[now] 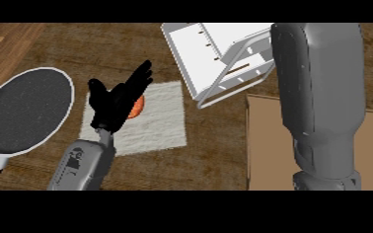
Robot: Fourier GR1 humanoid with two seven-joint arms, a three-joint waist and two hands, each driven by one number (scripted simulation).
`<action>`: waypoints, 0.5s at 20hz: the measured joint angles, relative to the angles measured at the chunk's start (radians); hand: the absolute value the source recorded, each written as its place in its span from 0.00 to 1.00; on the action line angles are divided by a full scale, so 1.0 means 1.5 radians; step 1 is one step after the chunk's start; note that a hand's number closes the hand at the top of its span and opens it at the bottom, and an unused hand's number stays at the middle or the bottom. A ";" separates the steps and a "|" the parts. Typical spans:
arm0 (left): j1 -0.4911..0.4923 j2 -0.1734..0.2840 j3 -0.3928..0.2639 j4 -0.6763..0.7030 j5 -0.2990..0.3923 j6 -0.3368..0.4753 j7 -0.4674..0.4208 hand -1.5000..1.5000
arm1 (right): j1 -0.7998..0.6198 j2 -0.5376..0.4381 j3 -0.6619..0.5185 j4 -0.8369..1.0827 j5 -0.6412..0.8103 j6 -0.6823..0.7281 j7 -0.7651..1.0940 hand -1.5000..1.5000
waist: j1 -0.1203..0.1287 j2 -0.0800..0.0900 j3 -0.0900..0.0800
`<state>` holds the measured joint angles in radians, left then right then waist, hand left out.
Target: Pick the bell pepper from the tray and place it in the tiered basket
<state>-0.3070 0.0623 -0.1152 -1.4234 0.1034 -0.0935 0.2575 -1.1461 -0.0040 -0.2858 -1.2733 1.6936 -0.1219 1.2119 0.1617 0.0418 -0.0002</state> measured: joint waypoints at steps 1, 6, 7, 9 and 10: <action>0.000 0.000 0.001 0.001 0.001 -0.001 -0.001 0.50 | -0.006 0.000 -0.009 0.010 -0.006 -0.017 -0.007 0.00 | 0.000 0.001 0.000; -0.005 -0.002 -0.001 -0.001 -0.001 0.000 0.001 0.50 | -0.028 0.000 -0.029 0.079 -0.028 -0.112 -0.041 0.00 | 0.003 0.004 0.000; -0.005 -0.002 -0.002 -0.002 -0.001 0.000 0.002 0.50 | -0.034 0.000 -0.031 0.092 -0.024 -0.132 -0.047 0.00 | 0.003 0.003 0.000; 0.003 -0.001 -0.001 0.001 -0.004 0.002 -0.004 0.50 | -0.046 0.000 -0.035 0.114 -0.007 -0.172 -0.059 0.00 | -0.001 0.003 -0.001; 0.005 -0.002 -0.001 -0.001 -0.004 0.003 -0.003 0.50 | -0.049 0.000 -0.039 0.126 0.006 -0.191 -0.062 0.00 | -0.002 0.003 -0.001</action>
<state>-0.3000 0.0596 -0.1171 -1.4250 0.0974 -0.0896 0.2534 -1.2204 -0.0040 -0.3442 -1.0849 1.7026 -0.4081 1.1184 0.1584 0.0461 -0.0020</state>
